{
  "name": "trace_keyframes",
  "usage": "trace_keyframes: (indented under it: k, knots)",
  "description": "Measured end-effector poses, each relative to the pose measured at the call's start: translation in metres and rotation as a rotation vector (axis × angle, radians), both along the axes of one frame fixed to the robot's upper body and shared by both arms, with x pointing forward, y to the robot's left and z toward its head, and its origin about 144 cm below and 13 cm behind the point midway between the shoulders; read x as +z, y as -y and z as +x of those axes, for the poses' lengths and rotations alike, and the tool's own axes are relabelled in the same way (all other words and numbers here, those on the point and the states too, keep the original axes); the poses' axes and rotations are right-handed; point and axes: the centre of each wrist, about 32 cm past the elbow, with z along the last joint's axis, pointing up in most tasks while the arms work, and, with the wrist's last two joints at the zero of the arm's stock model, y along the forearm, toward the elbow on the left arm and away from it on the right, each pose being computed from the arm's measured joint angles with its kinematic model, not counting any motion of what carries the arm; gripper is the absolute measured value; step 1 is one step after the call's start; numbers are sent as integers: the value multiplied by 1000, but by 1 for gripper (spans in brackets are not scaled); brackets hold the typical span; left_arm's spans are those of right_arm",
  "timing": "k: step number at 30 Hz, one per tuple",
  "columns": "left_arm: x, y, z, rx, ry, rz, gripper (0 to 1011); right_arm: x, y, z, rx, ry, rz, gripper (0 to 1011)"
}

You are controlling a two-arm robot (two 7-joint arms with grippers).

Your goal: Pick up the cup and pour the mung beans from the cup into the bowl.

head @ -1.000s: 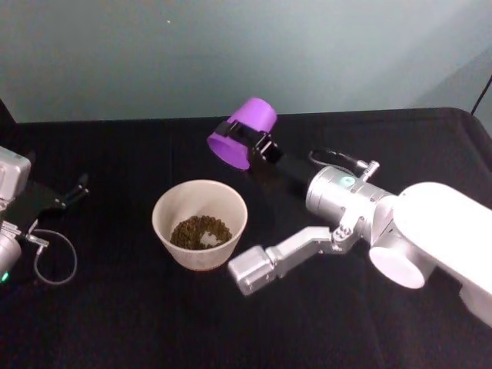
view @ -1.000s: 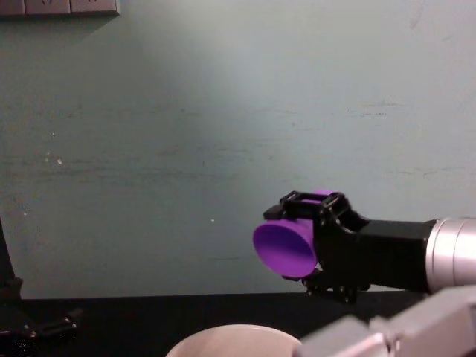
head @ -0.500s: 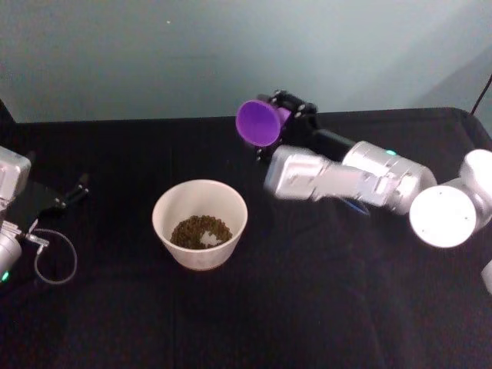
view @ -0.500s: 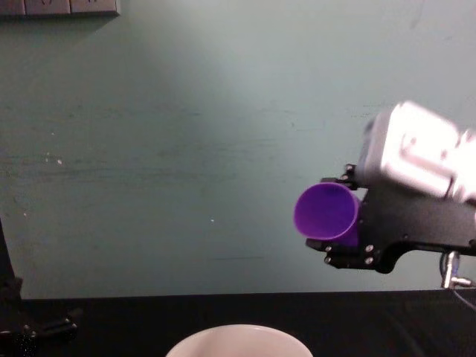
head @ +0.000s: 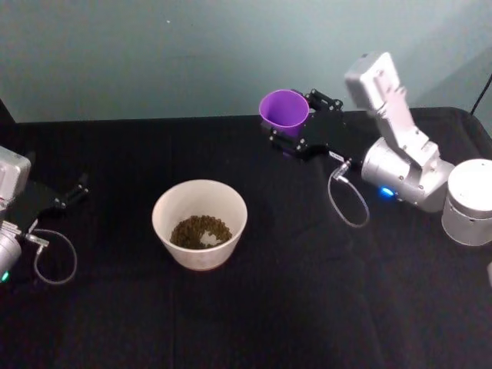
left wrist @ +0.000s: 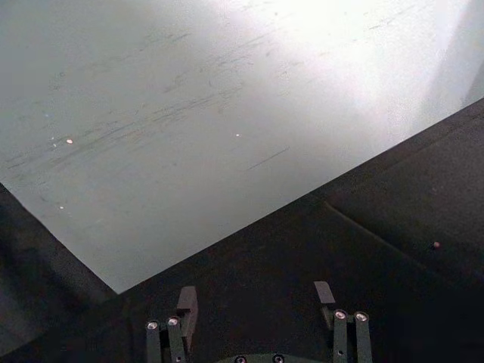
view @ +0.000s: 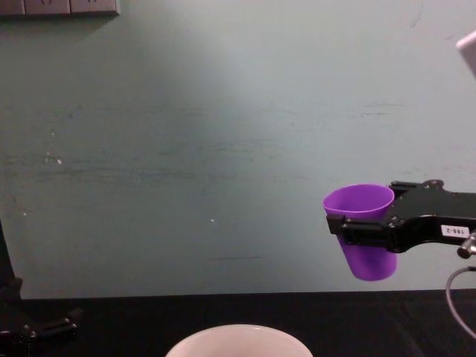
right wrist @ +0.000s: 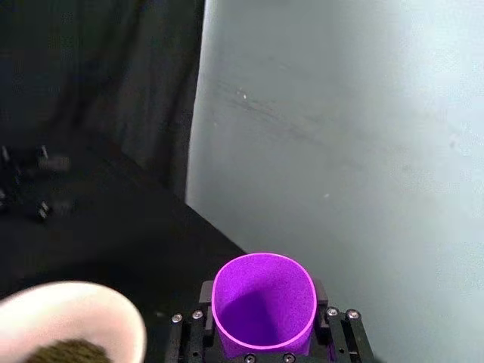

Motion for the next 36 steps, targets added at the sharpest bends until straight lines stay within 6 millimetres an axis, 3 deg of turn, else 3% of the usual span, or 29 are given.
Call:
trace_keyframes:
  k: [7, 26, 36]
  knots:
    - [0, 0, 0, 0, 0, 0, 1000, 0, 1, -2, 14, -78, 88, 732]
    - [0, 0, 0, 0, 0, 0, 1000, 8, 3, -7, 27, -36, 99, 731]
    - [0, 0, 0, 0, 0, 0, 1000, -26, 20, -8, 2, 23, 148, 731]
